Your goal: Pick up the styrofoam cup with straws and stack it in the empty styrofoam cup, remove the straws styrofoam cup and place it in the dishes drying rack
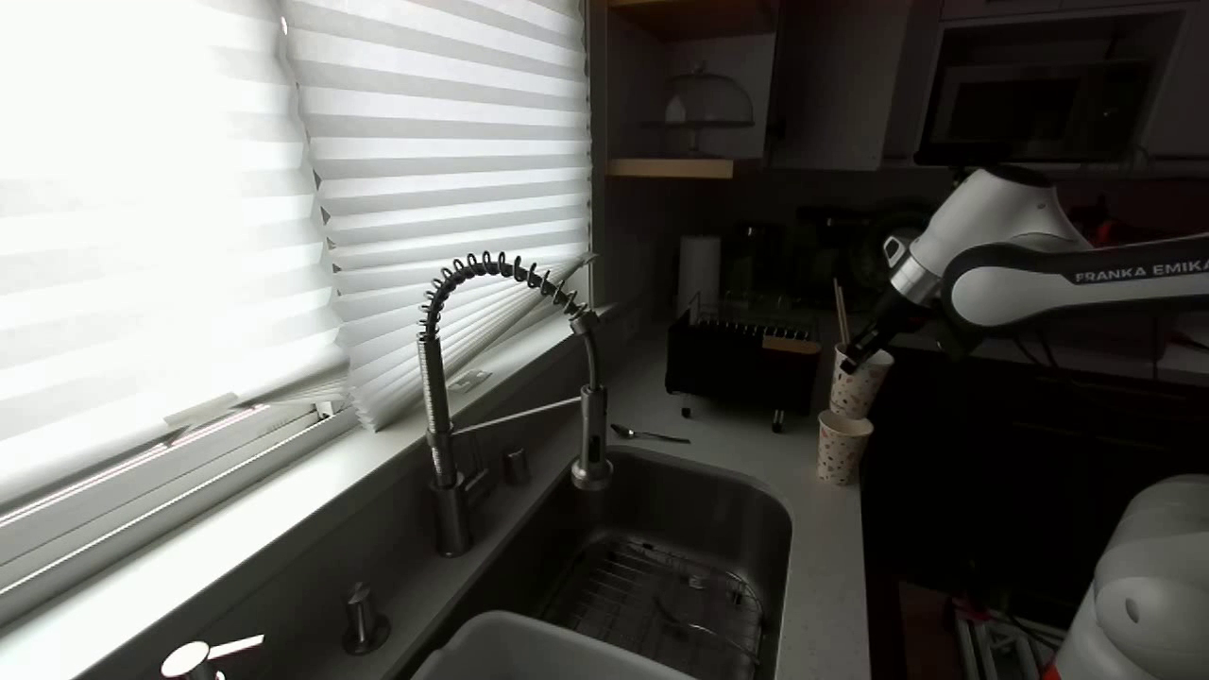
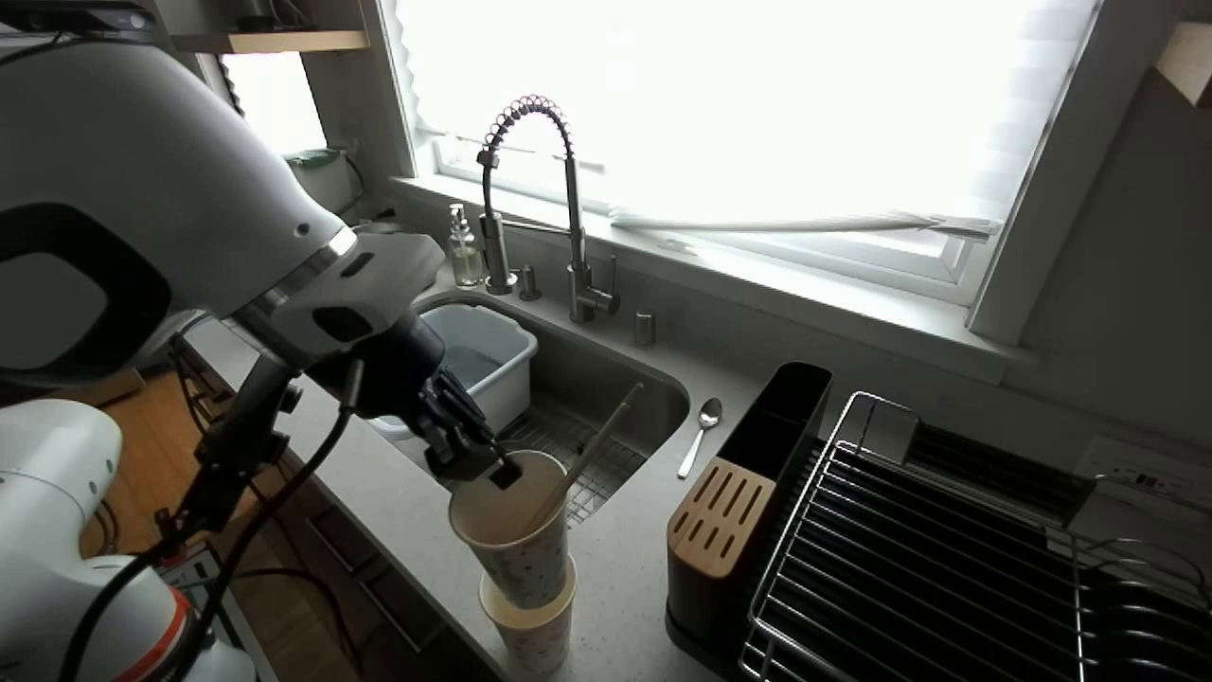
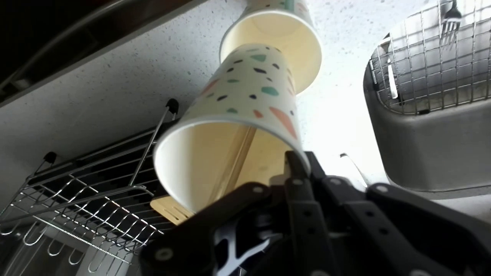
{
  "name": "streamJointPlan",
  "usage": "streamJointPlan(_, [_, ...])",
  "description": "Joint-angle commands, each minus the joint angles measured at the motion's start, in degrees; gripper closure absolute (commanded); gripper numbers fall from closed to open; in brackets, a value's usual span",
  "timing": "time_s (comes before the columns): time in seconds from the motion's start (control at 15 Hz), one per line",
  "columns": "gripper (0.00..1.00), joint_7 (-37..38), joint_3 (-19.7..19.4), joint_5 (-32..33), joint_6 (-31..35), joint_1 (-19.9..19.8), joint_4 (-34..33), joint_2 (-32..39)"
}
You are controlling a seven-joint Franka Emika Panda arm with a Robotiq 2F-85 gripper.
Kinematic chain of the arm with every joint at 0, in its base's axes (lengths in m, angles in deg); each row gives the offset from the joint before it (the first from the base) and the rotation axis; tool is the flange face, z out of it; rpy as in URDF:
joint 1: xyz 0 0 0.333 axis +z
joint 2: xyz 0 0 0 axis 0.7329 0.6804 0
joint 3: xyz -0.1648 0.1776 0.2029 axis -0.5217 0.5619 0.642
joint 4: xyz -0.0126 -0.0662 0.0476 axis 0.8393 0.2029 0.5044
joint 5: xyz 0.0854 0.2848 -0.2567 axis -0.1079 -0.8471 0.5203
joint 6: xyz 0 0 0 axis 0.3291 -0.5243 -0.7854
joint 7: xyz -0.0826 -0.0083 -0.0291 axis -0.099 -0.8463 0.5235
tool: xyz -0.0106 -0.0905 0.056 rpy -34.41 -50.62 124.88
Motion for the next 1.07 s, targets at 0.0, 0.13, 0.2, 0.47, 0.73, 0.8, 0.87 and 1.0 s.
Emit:
streamJointPlan(0.0, [0.99,0.2,-1.0,-1.3,2.0,1.2,-0.1,2.4])
streamJointPlan(0.13, [0.99,0.2,-1.3,-2.4,1.7,1.9,-0.1,3.1])
streamJointPlan(0.2, [0.99,0.4,-1.3,-2.9,1.6,2.1,-0.1,3.5])
streamJointPlan(0.47, [0.99,0.0,-1.5,-4.7,1.5,2.7,0.0,4.6])
streamJointPlan(0.73, [0.99,0.0,-0.7,-4.0,1.0,2.0,0.0,6.4])
streamJointPlan(0.8, [0.99,0.0,-0.6,-3.8,1.1,1.8,0.0,6.8])
streamJointPlan(0.87, [0.99,0.0,-0.6,-3.7,1.0,1.9,0.0,7.2])
streamJointPlan(1.0, [0.99,-0.1,-0.3,-3.1,1.7,1.6,0.0,8.4])
